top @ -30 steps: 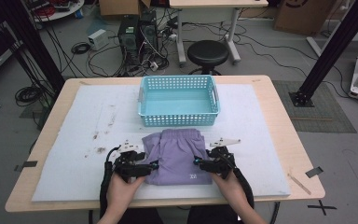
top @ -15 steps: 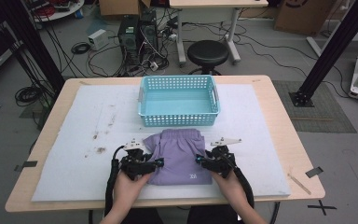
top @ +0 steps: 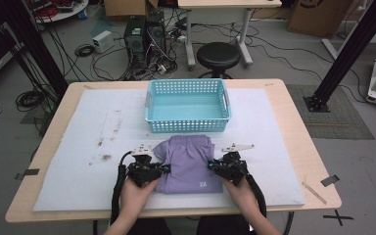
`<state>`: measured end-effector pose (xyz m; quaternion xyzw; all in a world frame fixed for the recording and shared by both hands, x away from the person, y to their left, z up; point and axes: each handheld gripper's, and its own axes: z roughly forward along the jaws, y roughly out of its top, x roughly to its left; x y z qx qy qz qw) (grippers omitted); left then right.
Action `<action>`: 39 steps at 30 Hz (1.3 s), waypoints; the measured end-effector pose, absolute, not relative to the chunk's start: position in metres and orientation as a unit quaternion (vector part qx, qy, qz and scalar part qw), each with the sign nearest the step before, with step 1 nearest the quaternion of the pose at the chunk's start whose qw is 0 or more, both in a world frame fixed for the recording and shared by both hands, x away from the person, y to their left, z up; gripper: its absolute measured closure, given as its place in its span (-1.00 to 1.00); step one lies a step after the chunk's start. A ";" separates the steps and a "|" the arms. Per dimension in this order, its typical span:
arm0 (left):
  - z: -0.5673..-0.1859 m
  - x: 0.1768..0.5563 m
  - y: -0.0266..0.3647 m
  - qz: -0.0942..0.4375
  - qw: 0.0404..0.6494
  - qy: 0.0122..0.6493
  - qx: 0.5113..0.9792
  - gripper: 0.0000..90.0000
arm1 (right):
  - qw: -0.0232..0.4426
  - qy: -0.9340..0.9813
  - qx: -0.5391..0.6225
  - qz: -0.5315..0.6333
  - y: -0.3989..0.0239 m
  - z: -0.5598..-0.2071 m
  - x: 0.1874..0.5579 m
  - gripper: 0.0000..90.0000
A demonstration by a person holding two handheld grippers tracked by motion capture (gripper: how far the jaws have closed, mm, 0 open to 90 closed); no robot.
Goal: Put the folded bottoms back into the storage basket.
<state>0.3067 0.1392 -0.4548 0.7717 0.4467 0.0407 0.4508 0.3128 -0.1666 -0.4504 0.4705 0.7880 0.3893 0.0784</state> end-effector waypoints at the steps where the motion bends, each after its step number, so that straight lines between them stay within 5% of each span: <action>1: -0.455 0.307 0.139 0.043 0.449 0.445 0.774 0.80 | 0.076 0.788 0.469 0.391 -0.167 -0.450 0.313 0.85; 39: -0.402 0.302 0.153 0.070 0.538 0.363 0.757 0.87 | 0.115 0.770 0.431 0.457 -0.181 -0.404 0.302 0.94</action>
